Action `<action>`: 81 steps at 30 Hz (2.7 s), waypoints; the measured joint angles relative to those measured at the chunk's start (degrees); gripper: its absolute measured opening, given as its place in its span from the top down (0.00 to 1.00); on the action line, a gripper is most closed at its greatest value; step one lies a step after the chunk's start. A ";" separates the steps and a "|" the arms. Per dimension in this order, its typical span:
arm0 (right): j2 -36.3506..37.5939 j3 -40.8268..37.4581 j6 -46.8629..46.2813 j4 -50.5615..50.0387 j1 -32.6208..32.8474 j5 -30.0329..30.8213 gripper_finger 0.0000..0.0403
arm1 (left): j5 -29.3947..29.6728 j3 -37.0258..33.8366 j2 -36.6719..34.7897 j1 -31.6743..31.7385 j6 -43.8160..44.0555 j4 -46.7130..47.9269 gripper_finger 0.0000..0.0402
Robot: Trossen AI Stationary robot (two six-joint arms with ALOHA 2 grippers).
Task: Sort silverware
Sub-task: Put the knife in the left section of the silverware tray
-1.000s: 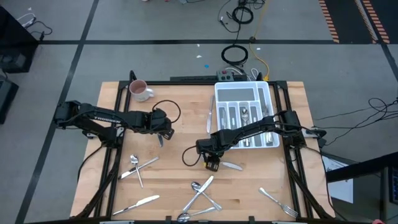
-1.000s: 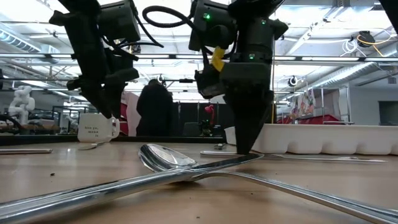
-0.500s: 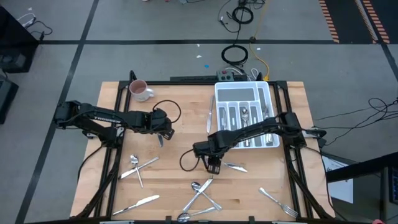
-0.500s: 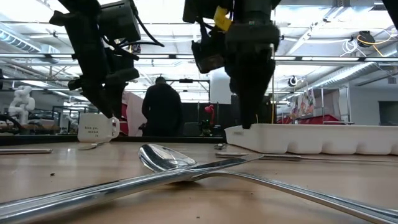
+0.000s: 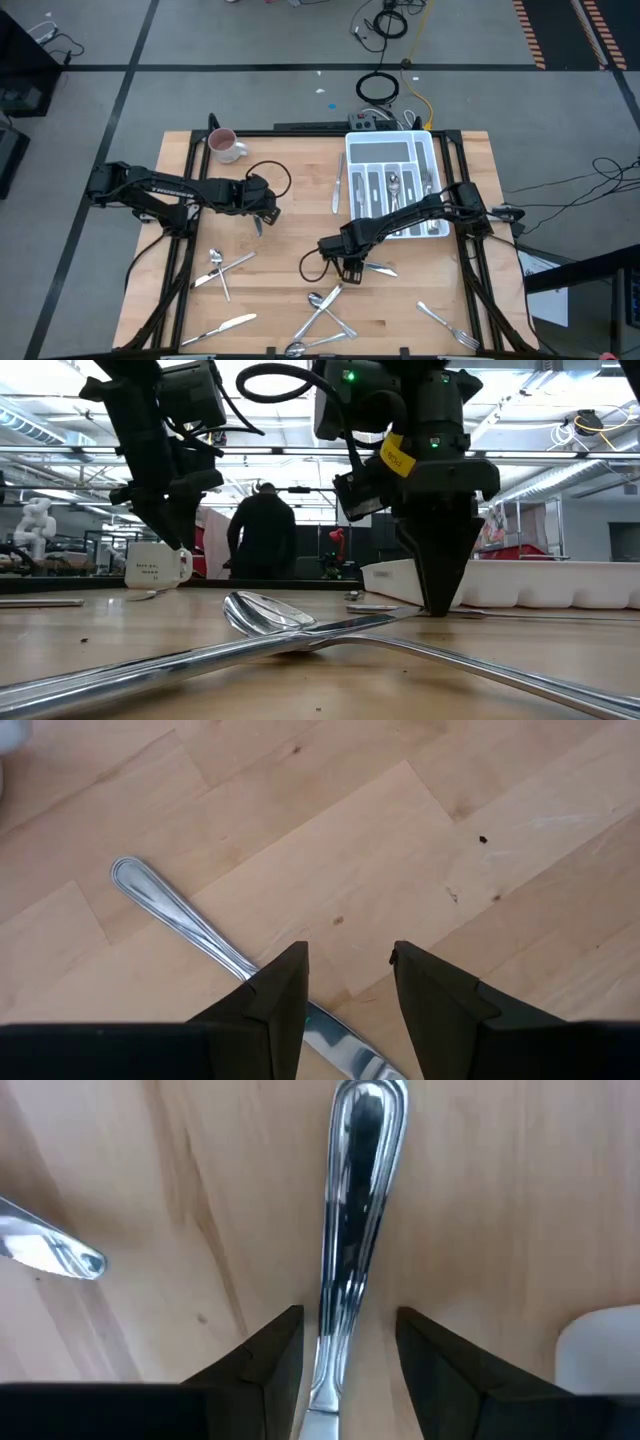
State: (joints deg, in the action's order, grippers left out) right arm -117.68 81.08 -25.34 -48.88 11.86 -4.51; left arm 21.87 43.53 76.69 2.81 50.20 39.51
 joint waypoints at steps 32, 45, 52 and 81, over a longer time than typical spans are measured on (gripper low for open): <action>0.98 -5.66 -3.07 6.90 0.17 -0.49 1.00 | 0.92 0.00 0.00 0.00 0.41 -1.62 0.61; 5.10 -5.23 -6.02 5.74 0.42 0.40 0.99 | 0.94 0.00 0.02 0.00 0.39 -1.55 0.61; 6.83 -5.16 -5.83 5.07 0.33 1.02 0.99 | 0.94 0.00 0.02 0.00 0.39 -1.57 0.61; 2.78 -4.88 -4.86 9.71 -1.20 -0.24 0.36 | 0.96 0.00 0.02 0.00 0.39 -1.58 0.61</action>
State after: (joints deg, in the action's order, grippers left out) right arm -114.89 76.20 -30.20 -39.17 10.66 -4.74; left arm 22.83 43.53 76.71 2.81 50.59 37.92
